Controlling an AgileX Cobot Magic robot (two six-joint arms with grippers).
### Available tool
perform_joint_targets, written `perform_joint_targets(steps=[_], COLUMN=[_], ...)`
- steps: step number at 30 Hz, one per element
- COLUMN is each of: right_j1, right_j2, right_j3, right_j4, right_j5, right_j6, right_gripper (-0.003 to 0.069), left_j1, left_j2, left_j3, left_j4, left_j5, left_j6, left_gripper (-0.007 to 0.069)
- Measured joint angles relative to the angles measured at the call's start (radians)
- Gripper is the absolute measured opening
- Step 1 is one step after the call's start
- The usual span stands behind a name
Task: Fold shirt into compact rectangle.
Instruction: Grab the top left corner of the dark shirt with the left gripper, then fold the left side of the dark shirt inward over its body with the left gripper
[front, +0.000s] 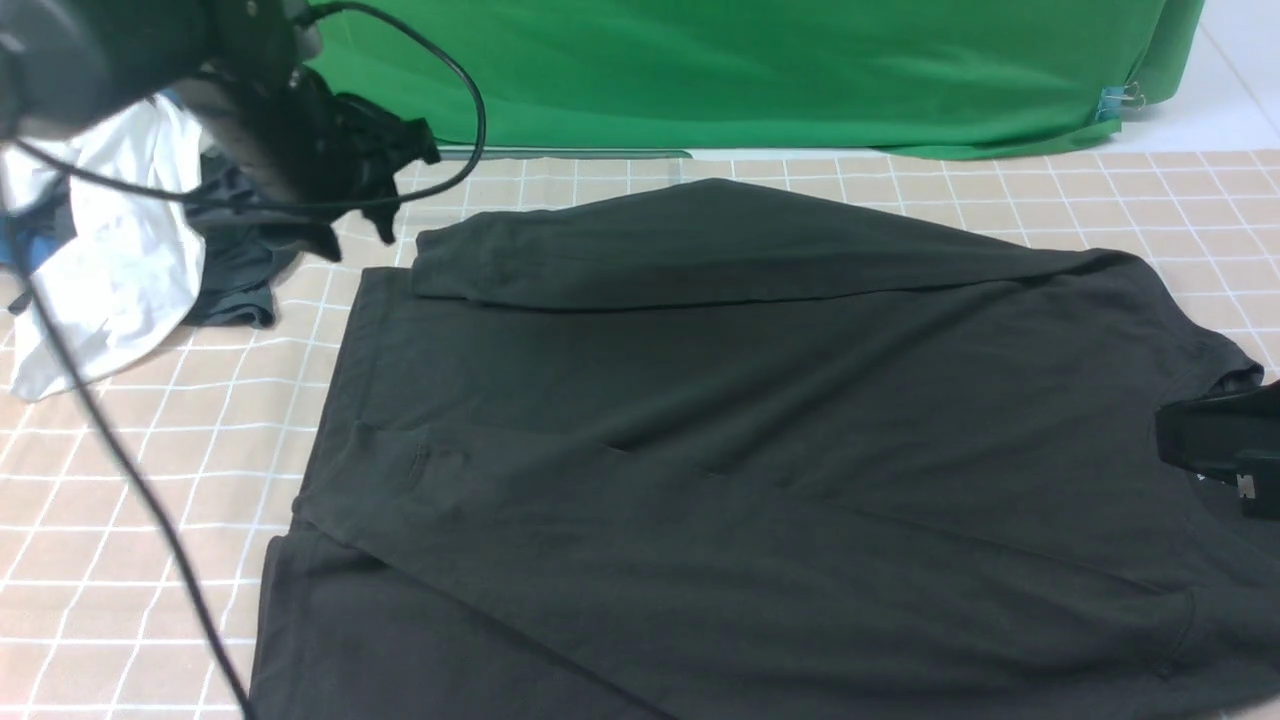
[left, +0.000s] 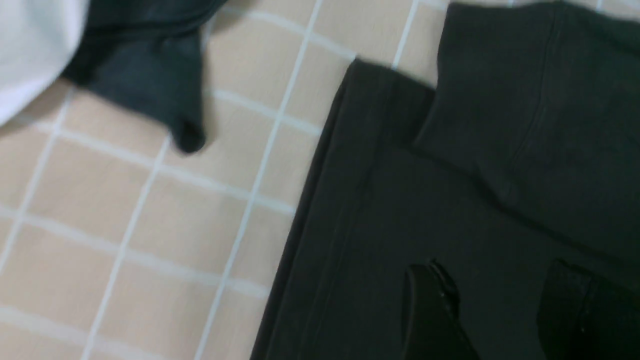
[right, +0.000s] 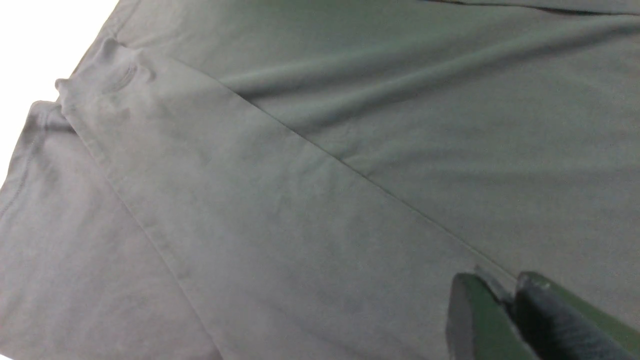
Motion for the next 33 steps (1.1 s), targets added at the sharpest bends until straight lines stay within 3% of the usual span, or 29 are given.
perform_joint_targets(steps=[11, 20, 26, 33], right_j1=[0.0, 0.0, 0.0, 0.0], right_j2=[0.0, 0.0, 0.0, 0.0], right_j3=[0.0, 0.0, 0.0, 0.0], right_j4=[0.0, 0.0, 0.0, 0.0], right_j5=[0.0, 0.0, 0.0, -0.001], right_j6=[0.0, 0.0, 0.0, 0.0], right_gripper=[0.0144, 0.0144, 0.0144, 0.0144], left_j1=[0.002, 0.002, 0.002, 0.002], left_j2=[0.327, 0.375, 0.375, 0.31], left_j3=[-0.278, -0.312, -0.316, -0.345], left_j4=[0.007, 0.002, -0.029, -0.04], left_j5=[-0.013, -0.025, -0.023, 0.09], left_j6=[0.035, 0.042, 0.121, 0.141], left_gripper=[0.0307, 0.0298, 0.0049, 0.0031])
